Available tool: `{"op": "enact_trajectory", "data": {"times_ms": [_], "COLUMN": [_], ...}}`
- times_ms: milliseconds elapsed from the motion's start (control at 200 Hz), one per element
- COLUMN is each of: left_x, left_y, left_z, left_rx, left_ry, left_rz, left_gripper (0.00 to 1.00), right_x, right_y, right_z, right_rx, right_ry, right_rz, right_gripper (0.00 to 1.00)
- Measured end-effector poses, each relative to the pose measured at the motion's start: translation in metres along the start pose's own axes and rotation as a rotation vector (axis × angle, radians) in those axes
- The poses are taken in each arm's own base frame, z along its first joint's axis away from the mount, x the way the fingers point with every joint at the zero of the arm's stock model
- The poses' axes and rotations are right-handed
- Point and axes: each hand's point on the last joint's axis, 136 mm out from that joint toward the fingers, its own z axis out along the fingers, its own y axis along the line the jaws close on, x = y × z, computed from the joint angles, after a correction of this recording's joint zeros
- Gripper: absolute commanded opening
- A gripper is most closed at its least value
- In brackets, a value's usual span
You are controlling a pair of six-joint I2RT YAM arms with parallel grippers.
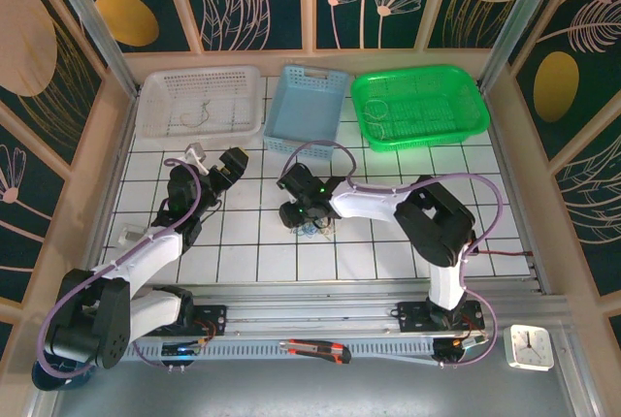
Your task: Untangle the cables
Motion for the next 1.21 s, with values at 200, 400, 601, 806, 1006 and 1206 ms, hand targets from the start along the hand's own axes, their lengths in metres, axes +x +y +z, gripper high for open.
{"op": "enact_trajectory", "data": {"times_ms": [200, 400, 601, 806, 1006, 1206], "left_x": [0.001, 0.001, 0.001, 0.004, 0.011, 0.018], "left_y": [0.001, 0.001, 0.001, -0.001, -0.007, -0.022], "left_z": [0.0, 0.0, 0.0, 0.0, 0.0, 0.005], "left_rx": [-0.002, -0.003, -0.001, 0.008, 0.042, 0.115], "left_ry": [0.002, 0.002, 0.006, 0.019, 0.064, 0.123], "left_rz": [-0.001, -0.001, -0.001, 0.002, 0.049, 0.104], "left_gripper": [0.99, 0.99, 0.99, 0.99, 0.99, 0.97], "right_x": [0.0, -0.01, -0.014, -0.016, -0.057, -0.1], "right_y": [-0.002, 0.0, 0.002, -0.001, -0.007, -0.025], "right_z": [0.005, 0.007, 0.005, -0.001, -0.056, -0.133], "right_rx": [0.012, 0.017, 0.013, 0.016, -0.024, -0.099], "right_ry": [0.006, -0.01, -0.019, -0.019, -0.162, -0.377], "right_rz": [-0.002, -0.002, -0.014, -0.007, 0.044, 0.142], "right_gripper": [0.3, 0.15, 0.0, 0.0, 0.0, 0.0]}}
